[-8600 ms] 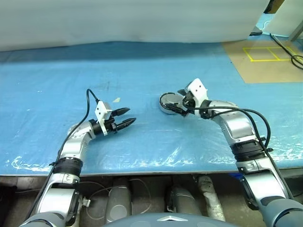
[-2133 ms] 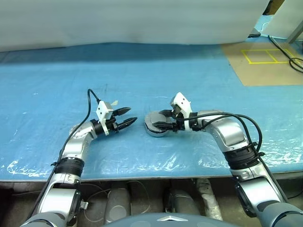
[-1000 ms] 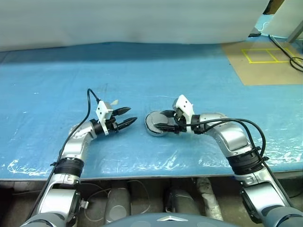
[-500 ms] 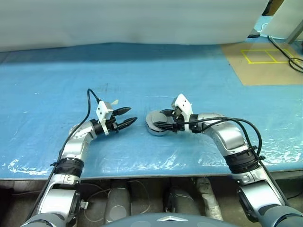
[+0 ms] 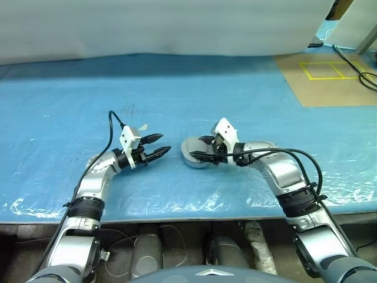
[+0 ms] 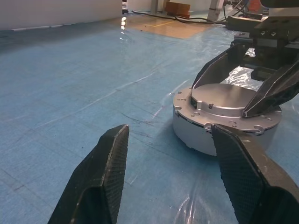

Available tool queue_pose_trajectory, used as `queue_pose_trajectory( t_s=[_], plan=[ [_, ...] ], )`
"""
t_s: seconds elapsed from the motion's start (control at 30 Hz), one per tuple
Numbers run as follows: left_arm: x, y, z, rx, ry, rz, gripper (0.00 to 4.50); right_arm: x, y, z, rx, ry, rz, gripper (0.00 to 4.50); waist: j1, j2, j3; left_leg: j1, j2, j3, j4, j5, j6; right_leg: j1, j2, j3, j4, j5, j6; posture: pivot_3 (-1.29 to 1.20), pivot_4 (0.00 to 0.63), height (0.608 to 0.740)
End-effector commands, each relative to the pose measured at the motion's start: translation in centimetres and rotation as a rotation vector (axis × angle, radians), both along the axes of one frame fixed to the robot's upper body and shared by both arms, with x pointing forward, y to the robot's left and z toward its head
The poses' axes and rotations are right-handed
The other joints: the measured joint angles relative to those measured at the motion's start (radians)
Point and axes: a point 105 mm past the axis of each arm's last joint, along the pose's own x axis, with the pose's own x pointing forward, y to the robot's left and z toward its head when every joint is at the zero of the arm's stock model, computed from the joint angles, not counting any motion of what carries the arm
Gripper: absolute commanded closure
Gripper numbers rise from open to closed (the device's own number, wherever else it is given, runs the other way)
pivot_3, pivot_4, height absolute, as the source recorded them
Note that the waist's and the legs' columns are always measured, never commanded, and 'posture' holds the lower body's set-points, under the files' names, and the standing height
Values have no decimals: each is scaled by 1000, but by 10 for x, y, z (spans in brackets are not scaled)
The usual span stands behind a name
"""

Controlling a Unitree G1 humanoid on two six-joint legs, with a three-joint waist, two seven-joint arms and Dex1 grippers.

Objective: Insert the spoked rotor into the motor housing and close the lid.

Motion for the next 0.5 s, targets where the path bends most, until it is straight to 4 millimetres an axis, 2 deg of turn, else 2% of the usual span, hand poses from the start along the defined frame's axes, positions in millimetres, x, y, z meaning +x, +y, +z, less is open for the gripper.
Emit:
queue_pose_trajectory(
  t_s=[0.03, 0.23, 0.4, 0.5],
  plan=[
    [0, -1, 8, -4, -35, -3, 1503, 1, -8, -17, -45, 38, -43, 1544, 0, 0, 0, 0, 0, 0, 0, 0, 0, 0, 0, 0, 0, 0, 0, 0, 150, 740],
    [0, -1, 8, -7, -35, -1, 1503, -1, -17, -29, -90, 49, -43, 1544, 0, 0, 0, 2, 0, 0, 1, 0, 0, 2, 0, 0, 0, 0, 0, 0, 150, 740],
    [0, 0, 8, -5, -36, 1, 1503, -3, -16, -7, 14, 70, -10, 1544, 3, 0, 0, 2, 0, 0, 3, 0, 0, 4, 0, 0, 0, 0, 0, 0, 150, 740],
    [0, 0, 8, -4, -37, 0, 1503, -3, -14, -1, 29, 63, 0, 1544, 3, 0, 0, 2, 0, 0, 3, 0, 0, 3, 0, 0, -1, 0, 0, 0, 150, 740]
  ],
)
